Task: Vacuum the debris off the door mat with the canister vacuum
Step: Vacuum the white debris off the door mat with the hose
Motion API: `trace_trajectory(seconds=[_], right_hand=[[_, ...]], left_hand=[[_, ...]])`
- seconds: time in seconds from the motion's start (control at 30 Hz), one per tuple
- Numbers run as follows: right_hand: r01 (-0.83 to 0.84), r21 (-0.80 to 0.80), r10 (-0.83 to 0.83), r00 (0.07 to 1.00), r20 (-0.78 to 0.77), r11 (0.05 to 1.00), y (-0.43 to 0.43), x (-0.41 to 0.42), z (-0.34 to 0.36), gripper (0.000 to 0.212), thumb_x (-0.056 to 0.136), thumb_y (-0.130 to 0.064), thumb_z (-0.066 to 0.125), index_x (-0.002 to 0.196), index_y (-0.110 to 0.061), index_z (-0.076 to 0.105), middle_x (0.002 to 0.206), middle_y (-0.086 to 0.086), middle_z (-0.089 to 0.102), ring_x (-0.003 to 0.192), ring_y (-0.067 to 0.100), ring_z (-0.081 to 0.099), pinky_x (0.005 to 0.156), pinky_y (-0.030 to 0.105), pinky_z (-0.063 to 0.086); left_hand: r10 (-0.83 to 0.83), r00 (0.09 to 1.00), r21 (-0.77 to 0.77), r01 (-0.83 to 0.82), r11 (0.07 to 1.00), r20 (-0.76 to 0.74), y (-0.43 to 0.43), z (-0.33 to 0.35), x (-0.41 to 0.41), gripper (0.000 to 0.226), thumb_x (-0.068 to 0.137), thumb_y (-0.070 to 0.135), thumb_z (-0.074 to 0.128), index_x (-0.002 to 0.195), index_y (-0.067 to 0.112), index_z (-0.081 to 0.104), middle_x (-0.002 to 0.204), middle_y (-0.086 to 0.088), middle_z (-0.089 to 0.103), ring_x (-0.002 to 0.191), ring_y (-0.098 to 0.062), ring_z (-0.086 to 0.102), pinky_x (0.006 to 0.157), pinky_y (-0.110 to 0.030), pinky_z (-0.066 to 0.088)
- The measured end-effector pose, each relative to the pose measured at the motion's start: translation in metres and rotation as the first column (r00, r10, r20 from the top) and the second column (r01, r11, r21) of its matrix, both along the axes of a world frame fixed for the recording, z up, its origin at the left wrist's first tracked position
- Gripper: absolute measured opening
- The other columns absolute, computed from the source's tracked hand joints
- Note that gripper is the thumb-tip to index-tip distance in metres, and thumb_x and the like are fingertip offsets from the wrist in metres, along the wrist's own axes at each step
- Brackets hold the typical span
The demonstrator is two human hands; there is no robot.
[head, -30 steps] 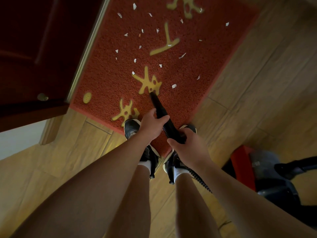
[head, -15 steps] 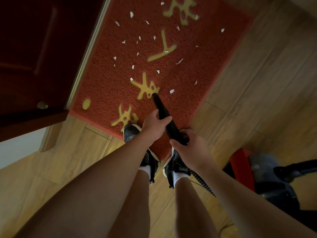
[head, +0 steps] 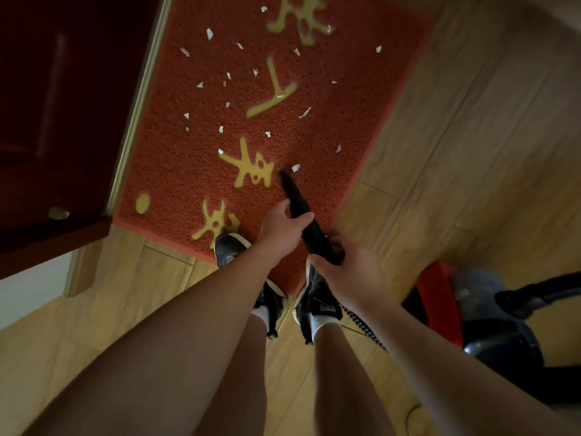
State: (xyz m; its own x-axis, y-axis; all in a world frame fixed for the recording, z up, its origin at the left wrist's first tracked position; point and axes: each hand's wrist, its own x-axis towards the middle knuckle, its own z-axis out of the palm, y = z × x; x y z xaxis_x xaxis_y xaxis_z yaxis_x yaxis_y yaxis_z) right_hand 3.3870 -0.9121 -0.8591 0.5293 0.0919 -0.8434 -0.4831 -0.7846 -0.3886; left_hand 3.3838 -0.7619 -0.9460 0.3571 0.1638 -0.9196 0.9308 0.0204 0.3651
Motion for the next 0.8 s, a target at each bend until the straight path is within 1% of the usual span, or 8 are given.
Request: trace_trajectory(seconds=[0.07,0.17,0.23,0.43,0.5,0.57,0.7,0.8], right_hand=[[0.017,0.0,-0.017,1.0,-0.004,1.0,-0.003,0.001,0.0,0.029,0.09,-0.043,0.068,0.114,-0.027,0.063,0.087,-0.006,0.071,0.074,0.012,0.07,0.07,0.044,0.061],[0.033,0.003,-0.033,0.999,0.0,0.999,-0.007,0.002,0.0,0.03,0.09,-0.043,0.068,0.114,-0.026,0.064,0.088,-0.007,0.071,0.074,0.011,0.069,0.071,0.044,0.061],[0.04,-0.001,-0.04,0.999,0.006,0.999,-0.011,0.003,-0.001,0.029,0.09,-0.043,0.068,0.113,-0.026,0.064,0.087,-0.008,0.07,0.074,0.01,0.069,0.07,0.043,0.061],[0.087,-0.001,-0.087,0.996,0.007,0.996,-0.024,0.003,-0.001,0.031,0.09,-0.043,0.068,0.117,-0.027,0.065,0.089,-0.009,0.07,0.073,0.01,0.069,0.068,0.042,0.061],[0.098,-0.004,-0.098,0.995,0.009,0.995,-0.029,0.004,-0.001,0.033,0.09,-0.044,0.068,0.118,-0.028,0.065,0.087,-0.009,0.07,0.072,0.01,0.069,0.068,0.042,0.061],[0.114,-0.004,-0.114,0.993,0.01,0.993,-0.033,0.004,-0.002,0.033,0.09,-0.045,0.068,0.118,-0.028,0.064,0.084,-0.01,0.071,0.071,0.01,0.069,0.067,0.042,0.061],[0.138,-0.006,-0.138,0.99,0.009,0.99,-0.042,0.006,-0.003,0.03,0.091,-0.044,0.068,0.116,-0.028,0.064,0.081,-0.01,0.07,0.069,0.009,0.069,0.066,0.042,0.061],[0.154,-0.009,-0.154,0.988,0.002,0.988,-0.048,0.009,-0.003,0.029,0.091,-0.045,0.068,0.114,-0.028,0.064,0.081,-0.009,0.07,0.065,0.008,0.068,0.062,0.038,0.06]], left_hand=[[-0.006,1.0,0.003,0.006,1.0,-0.008,-0.003,-0.002,0.002,0.075,0.081,0.048,0.072,0.148,0.023,0.049,0.129,-0.004,0.064,0.114,-0.027,0.065,0.101,-0.049,0.056],[-0.016,1.0,-0.003,0.016,1.0,-0.002,-0.008,-0.001,0.005,0.065,0.091,0.039,0.071,0.149,0.023,0.047,0.128,-0.005,0.063,0.114,-0.027,0.065,0.101,-0.049,0.055],[-0.022,1.0,-0.003,0.022,1.0,-0.003,-0.012,-0.002,0.007,0.061,0.093,0.037,0.071,0.148,0.023,0.048,0.128,-0.005,0.064,0.113,-0.027,0.065,0.101,-0.049,0.055],[-0.048,0.999,0.031,0.048,0.998,-0.009,-0.026,-0.002,0.014,0.071,0.092,0.039,0.072,0.154,0.023,0.041,0.129,-0.006,0.064,0.111,-0.026,0.067,0.1,-0.047,0.056],[-0.06,0.998,0.024,0.06,0.998,-0.005,-0.031,-0.002,0.018,0.07,0.093,0.039,0.072,0.153,0.022,0.042,0.13,-0.006,0.063,0.107,-0.025,0.068,0.097,-0.047,0.058],[-0.073,0.997,0.025,0.073,0.997,0.009,-0.035,-0.002,0.022,0.066,0.093,0.037,0.071,0.152,0.021,0.045,0.134,-0.007,0.063,0.108,-0.025,0.067,0.096,-0.047,0.058],[-0.087,0.996,0.033,0.086,0.996,0.024,-0.045,0.001,0.029,0.062,0.094,0.033,0.071,0.15,0.019,0.047,0.122,-0.006,0.067,0.103,-0.023,0.069,0.094,-0.047,0.059],[-0.1,0.995,0.03,0.099,0.995,0.032,-0.053,0.002,0.035,0.066,0.094,0.032,0.071,0.152,0.017,0.043,0.129,-0.008,0.064,0.113,-0.027,0.066,0.101,-0.049,0.055]])
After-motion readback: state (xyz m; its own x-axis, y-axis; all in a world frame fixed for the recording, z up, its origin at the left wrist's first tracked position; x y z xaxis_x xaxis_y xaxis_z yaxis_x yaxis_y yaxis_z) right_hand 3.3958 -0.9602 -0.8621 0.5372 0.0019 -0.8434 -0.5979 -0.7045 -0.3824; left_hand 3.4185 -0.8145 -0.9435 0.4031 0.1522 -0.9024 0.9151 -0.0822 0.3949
